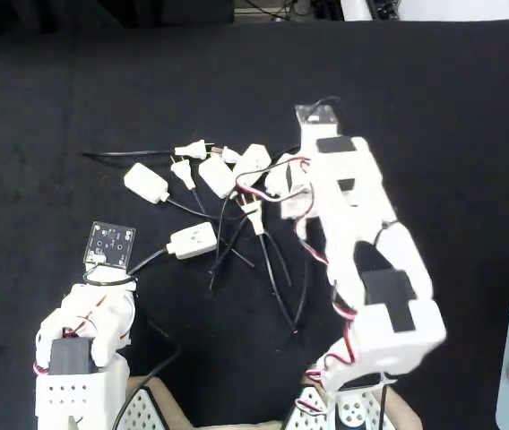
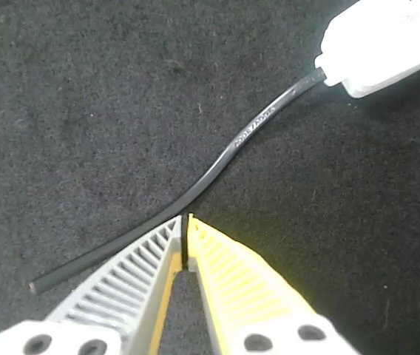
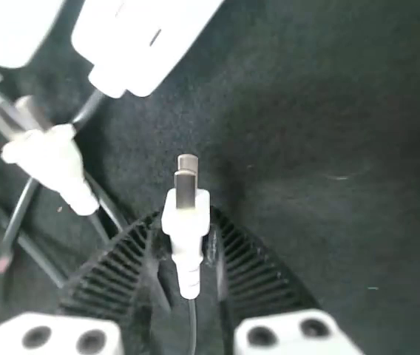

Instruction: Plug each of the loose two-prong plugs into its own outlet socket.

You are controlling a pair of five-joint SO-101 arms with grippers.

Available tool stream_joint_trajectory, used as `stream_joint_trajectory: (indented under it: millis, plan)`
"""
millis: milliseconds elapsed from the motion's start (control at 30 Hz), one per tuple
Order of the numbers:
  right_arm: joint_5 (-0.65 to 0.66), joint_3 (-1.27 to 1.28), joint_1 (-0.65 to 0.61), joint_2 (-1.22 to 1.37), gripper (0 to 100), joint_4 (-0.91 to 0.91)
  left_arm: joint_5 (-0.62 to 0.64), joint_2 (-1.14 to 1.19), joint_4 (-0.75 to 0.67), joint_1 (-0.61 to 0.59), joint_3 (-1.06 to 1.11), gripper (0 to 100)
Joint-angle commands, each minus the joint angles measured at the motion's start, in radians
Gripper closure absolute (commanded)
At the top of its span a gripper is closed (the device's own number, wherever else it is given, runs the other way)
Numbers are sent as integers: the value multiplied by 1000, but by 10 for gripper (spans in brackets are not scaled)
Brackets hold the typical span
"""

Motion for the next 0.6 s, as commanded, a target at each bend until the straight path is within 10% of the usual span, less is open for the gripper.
stream_joint_trajectory:
  millis: [0, 567]
  plan:
    - [167, -31, 54, -165, 987, 9, 5, -9, 6, 2, 19, 970]
    - [1307, 292, 106, -328, 987, -242, 5, -9, 6, 4, 19, 970]
